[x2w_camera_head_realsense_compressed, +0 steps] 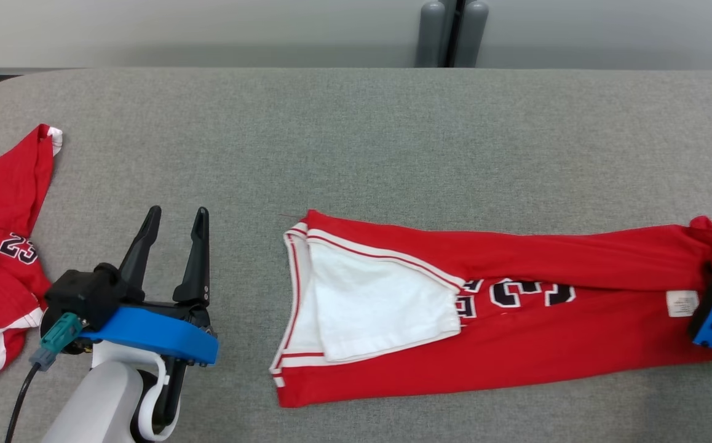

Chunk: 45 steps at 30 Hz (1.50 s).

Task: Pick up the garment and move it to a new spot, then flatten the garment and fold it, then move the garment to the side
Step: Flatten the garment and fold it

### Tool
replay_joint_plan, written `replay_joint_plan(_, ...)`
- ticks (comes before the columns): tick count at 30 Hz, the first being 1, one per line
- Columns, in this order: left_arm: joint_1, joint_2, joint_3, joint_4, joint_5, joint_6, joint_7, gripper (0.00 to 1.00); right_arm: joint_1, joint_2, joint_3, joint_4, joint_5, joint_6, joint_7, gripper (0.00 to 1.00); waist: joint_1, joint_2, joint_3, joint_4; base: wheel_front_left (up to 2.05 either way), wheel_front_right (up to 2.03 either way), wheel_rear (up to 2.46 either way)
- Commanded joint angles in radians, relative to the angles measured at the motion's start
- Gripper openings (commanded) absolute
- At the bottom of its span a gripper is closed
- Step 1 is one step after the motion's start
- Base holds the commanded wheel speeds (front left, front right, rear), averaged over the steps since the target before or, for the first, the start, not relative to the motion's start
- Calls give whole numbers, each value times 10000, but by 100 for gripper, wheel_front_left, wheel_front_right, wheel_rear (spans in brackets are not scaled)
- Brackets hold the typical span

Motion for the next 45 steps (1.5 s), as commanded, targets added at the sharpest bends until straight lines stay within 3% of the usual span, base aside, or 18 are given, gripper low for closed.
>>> replay_joint_plan(1, 137, 77, 6, -53, 3, 50, 7, 100, 172, -181, -191, -315, -80, -11, -28, 0, -1, 0, -108, -107, 0, 0, 0)
replay_joint_plan(9, 330, 96, -22, -183, -83, 168, 45, 100, 658, -609, -847, -1757, -587, -6, 396, 0, -1, 0, -417, -331, 0, 0, 0)
replay_joint_plan(14, 421, 72, -40, -169, -135, 189, 51, 100, 779, -73, -467, -2706, -421, -4, 913, 0, -1, 0, -613, -436, 0, 0, 0)
replay_joint_plan(18, 493, 35, -69, -136, -180, 164, 44, 100, 1195, 262, 634, -3753, -375, -4, 1313, 0, -1, 0, -755, -421, 0, 0, 0)
replay_joint_plan(20, 547, 25, -33, -137, -211, 153, 25, 100, 1798, 589, 2669, -4822, 422, -4, 1515, 0, -1, 0, -837, -375, 0, 0, 0)
replay_joint_plan(22, 568, 19, -27, -152, -220, 154, 17, 100, 1854, 630, 3604, -4904, 800, -3, 1395, 0, -1, 0, -811, -371, 0, 0, 0)
replay_joint_plan(27, 425, -12, -61, -196, -185, 103, 2, 100, 1106, 634, 5514, -4123, 2020, -3, 570, 0, -1, 0, -616, -273, 0, 0, 0)
replay_joint_plan(33, 127, -130, -186, -66, -114, -54, 4, 100, -148, 623, 7467, -2204, 2765, -3, -361, 0, -1, 0, -428, 103, 0, 0, 0)
replay_joint_plan(40, -163, -397, -414, 212, -71, -218, -4, 100, -1066, 624, 7898, -27, 3033, -3, -1159, 1, -1, 0, -345, 624, 0, 0, 0)
replay_joint_plan(41, -176, -424, -433, 255, -66, -225, -6, 100, -1135, 624, 7926, 188, 3153, -3, -1291, 88, -1, 0, -350, 653, 0, 0, 0)
replay_joint_plan(42, -190, -437, -440, 297, -64, -248, -9, 100, -1182, 625, 7975, 333, 3329, -3, -1425, 100, -1, 0, -358, 667, 0, 0, 0)
replay_joint_plan(45, -103, -427, -404, 372, -69, -260, -20, 100, -1352, 622, 8081, 506, 4065, -3, -1790, 100, -1, 0, -441, 590, 0, 0, 0)
